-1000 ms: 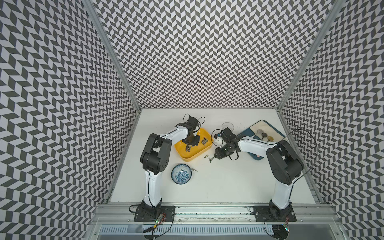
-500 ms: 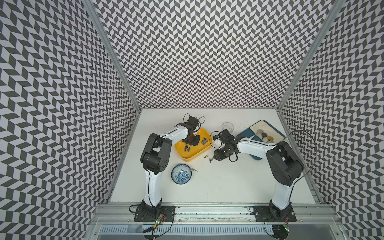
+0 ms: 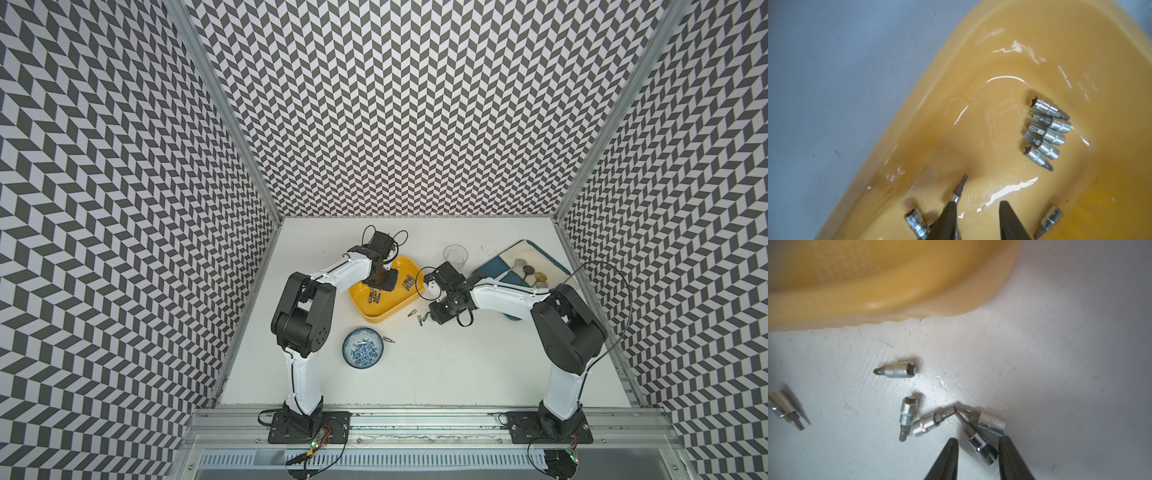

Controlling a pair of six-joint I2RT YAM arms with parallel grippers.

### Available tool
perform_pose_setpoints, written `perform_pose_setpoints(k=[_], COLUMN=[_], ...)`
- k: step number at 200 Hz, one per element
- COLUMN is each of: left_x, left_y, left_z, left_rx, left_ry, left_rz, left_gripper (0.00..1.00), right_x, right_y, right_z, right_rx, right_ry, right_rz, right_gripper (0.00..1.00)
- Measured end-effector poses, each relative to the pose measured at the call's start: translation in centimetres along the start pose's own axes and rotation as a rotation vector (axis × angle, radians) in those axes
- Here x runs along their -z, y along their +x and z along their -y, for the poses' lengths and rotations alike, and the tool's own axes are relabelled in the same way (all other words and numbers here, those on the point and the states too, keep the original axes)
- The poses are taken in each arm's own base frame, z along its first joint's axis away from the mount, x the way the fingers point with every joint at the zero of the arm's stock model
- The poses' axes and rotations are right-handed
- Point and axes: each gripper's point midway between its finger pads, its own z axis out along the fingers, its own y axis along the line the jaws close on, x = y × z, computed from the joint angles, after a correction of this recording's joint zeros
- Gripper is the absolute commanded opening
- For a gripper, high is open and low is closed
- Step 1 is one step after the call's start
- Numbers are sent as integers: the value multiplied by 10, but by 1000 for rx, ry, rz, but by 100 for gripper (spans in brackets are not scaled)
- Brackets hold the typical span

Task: Put the bit on the desktop into the storage box
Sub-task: Pick up the screwdriver bit from the center of the board.

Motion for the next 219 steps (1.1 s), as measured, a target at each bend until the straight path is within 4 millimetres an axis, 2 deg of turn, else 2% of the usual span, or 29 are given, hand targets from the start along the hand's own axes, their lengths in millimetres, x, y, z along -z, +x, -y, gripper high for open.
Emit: perform_pose_setpoints(k=[45, 98, 130, 159, 181, 219], left_x=[23, 34, 40, 47, 55, 64], left_y=[1, 17, 27, 34, 38, 52], left_z=[2, 1, 0, 1, 3, 8], left_rx=[9, 34, 49, 56, 65, 77], left_ry=[7, 9, 9, 12, 16, 25], left_rz=[49, 50, 50, 57, 71, 78], left_gripper=[39, 39, 39, 39, 39, 39], right_x=[0, 2, 10, 30, 51, 94], right_y=[2, 8, 14, 13, -2, -59], right_z=[0, 0, -3, -6, -11, -27], right_rx=[6, 6, 3, -1, -1, 20], right_ry=[11, 11, 8, 3, -6, -39], right_rz=[-7, -17, -41, -30, 2, 123], right_gripper=[22, 3, 0, 0, 0, 0])
